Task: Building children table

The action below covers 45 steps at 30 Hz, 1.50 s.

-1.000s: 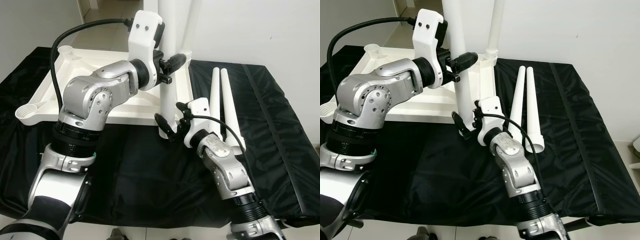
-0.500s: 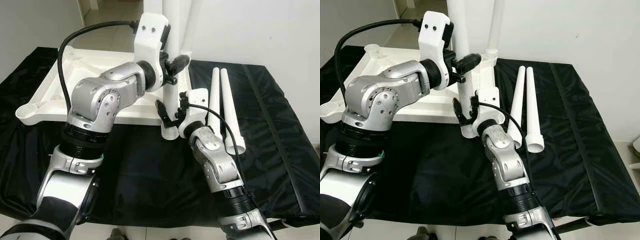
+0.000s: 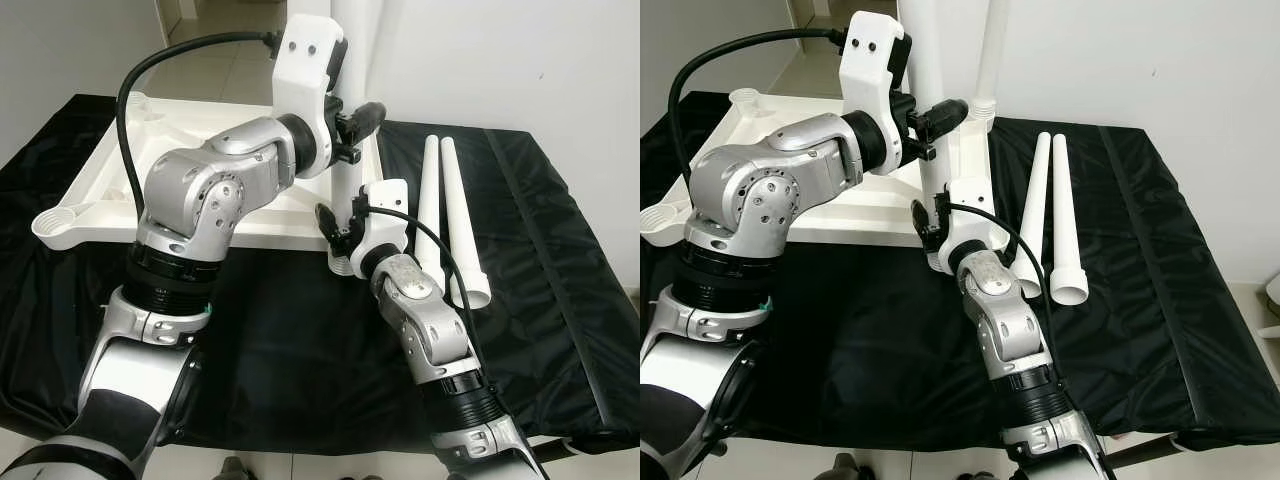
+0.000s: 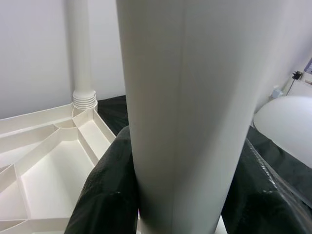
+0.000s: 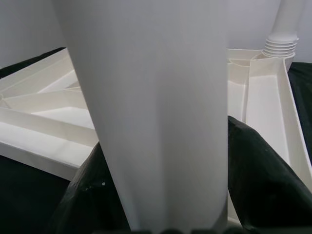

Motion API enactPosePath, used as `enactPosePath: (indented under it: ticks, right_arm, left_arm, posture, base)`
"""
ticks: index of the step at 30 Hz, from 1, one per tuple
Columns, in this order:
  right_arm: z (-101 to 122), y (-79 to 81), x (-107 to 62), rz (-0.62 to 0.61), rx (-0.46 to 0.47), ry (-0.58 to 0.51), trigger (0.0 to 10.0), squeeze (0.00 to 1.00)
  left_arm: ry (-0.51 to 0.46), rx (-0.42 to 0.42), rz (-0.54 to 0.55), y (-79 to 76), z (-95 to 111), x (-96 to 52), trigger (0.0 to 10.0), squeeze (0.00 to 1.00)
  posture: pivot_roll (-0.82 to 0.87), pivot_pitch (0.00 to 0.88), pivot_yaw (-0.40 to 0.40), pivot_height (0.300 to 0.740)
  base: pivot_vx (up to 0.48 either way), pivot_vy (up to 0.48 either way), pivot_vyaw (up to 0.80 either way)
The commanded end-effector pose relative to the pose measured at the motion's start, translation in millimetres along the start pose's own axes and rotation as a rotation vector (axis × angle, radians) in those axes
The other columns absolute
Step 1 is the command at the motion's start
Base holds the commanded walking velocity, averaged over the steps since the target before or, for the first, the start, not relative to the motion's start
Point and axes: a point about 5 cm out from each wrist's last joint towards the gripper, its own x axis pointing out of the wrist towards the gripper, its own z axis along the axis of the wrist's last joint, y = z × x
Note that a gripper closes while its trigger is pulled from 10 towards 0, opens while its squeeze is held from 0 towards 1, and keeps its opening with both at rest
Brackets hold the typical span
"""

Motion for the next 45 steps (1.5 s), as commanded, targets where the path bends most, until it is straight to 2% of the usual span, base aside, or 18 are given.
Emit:
enactPosePath:
  ticks: [1,4,5,8,9,10,12,13,14,23,24,26,27,30,31,33,34,45]
  right_arm:
    - [-5,-0.4,0.0,-0.012,0.001,0.029,10.0,0.00]
    - [-3,-0.4,0.1,-0.012,-0.007,0.025,10.0,0.00]
    - [-3,-0.3,0.2,-0.011,-0.016,0.025,5.6,0.00]
    - [-2,-0.2,0.3,-0.010,-0.021,0.025,5.6,0.00]
    - [-2,-0.3,0.3,-0.013,-0.026,0.026,3.7,0.00]
    - [-1,-0.1,0.3,-0.013,-0.033,0.025,0.0,0.00]
    - [-1,0.4,0.3,-0.010,-0.036,0.024,0.0,0.00]
    - [1,0.6,0.5,-0.013,-0.044,0.020,1.3,0.00]
    - [2,0.9,0.7,-0.013,-0.048,0.016,0.0,0.00]
    - [7,-0.4,1.8,-0.024,-0.056,0.008,0.0,0.00]
    - [7,-2.2,2.6,-0.034,-0.058,0.013,7.9,0.00]
    - [7,-3.4,3.2,-0.042,-0.060,0.017,7.9,0.00]
    - [7,-6.5,4.4,-0.057,-0.057,0.018,10.0,0.00]
    - [7,-8.5,5.2,-0.067,-0.055,0.019,10.0,0.00]
    - [8,-13.5,7.1,-0.095,-0.035,0.018,10.0,0.00]
    - [8,-13.5,7.1,-0.095,-0.035,0.018,10.0,0.00]
    - [9,-15.8,7.8,-0.107,-0.028,0.016,10.0,0.00]
    - [10,-28.3,9.0,-0.170,0.009,0.003,10.0,0.00]
  left_arm:
    - [-0.028,0.027,-0.020,-6.4,10,-1.5,10.0,0.00]
    - [-0.026,0.027,-0.026,-8.2,9,-1.2,10.0,0.00]
    - [-0.026,0.028,-0.031,-9.3,9,-1.0,10.0,0.00]
    - [-0.026,0.029,-0.032,-9.5,9,-0.9,10.0,0.00]
    - [-0.026,0.028,-0.033,-9.6,9,-0.8,10.0,0.00]
    - [-0.026,0.028,-0.034,-9.7,9,-0.8,10.0,0.00]
    - [-0.026,0.029,-0.035,-9.8,9,-0.7,10.0,0.00]
    - [-0.025,0.027,-0.036,-10.1,9,-0.6,10.0,0.00]
    - [-0.024,0.027,-0.039,-10.6,9,-0.6,10.0,0.00]
    - [-0.027,0.035,-0.061,-16.9,8,-0.9,10.0,0.00]
    - [-0.032,0.042,-0.071,-18.6,9,-1.0,10.0,0.00]
    - [-0.035,0.046,-0.078,-19.6,9,-1.0,10.0,0.00]
    - [-0.039,0.054,-0.089,-21.0,10,-1.3,10.0,0.00]
    - [-0.041,0.060,-0.096,-21.8,10,-1.5,10.0,0.00]
    - [-0.059,0.046,-0.108,-22.4,11,-2.4,10.0,0.16]
    - [-0.059,0.046,-0.108,-22.4,11,-2.4,10.0,0.16]
    - [-0.067,0.035,-0.122,-23.0,11,-3.4,10.0,1.00]
    - [-0.107,0.038,-0.159,-19.0,10,-11.5,10.0,1.00]
  posture:
    - [0.00,0.065,-0.013,0.740]
    - [0.00,0.067,-0.013,0.740]
    - [0.00,0.067,-0.014,0.740]
    - [0.00,0.067,-0.014,0.740]
    - [0.00,0.069,-0.016,0.740]
    - [0.00,0.070,-0.017,0.740]
    - [0.00,0.070,-0.017,0.740]
    - [0.00,0.071,-0.017,0.740]
    - [0.00,0.071,-0.017,0.740]
    - [0.00,0.079,-0.019,0.740]
    - [0.00,0.083,-0.017,0.740]
    - [0.00,0.083,-0.017,0.740]
    - [0.00,0.089,-0.016,0.740]
    - [0.00,0.092,-0.015,0.740]
    - [0.01,0.097,-0.012,0.740]
    - [0.01,0.097,-0.012,0.740]
    - [0.01,0.097,-0.012,0.740]
    - [0.01,0.104,-0.006,0.740]
  base:
    - [0.000,0.000,0.00]
    - [0.000,0.000,0.00]
    - [0.000,0.000,0.00]
    - [0.000,0.000,0.00]
    - [0.000,0.000,0.00]
    - [0.000,0.000,0.00]
    - [0.000,0.000,0.00]
    - [0.000,0.000,0.00]
    - [0.000,0.000,0.00]
    - [0.000,0.000,0.00]
    - [0.000,0.000,0.00]
    - [0.000,0.000,0.00]
    - [0.000,0.000,0.00]
    - [0.000,0.000,0.00]
    - [0.000,0.000,0.00]
    - [0.000,0.000,0.00]
    - [0.000,0.000,0.00]
    - [0.000,0.000,0.00]
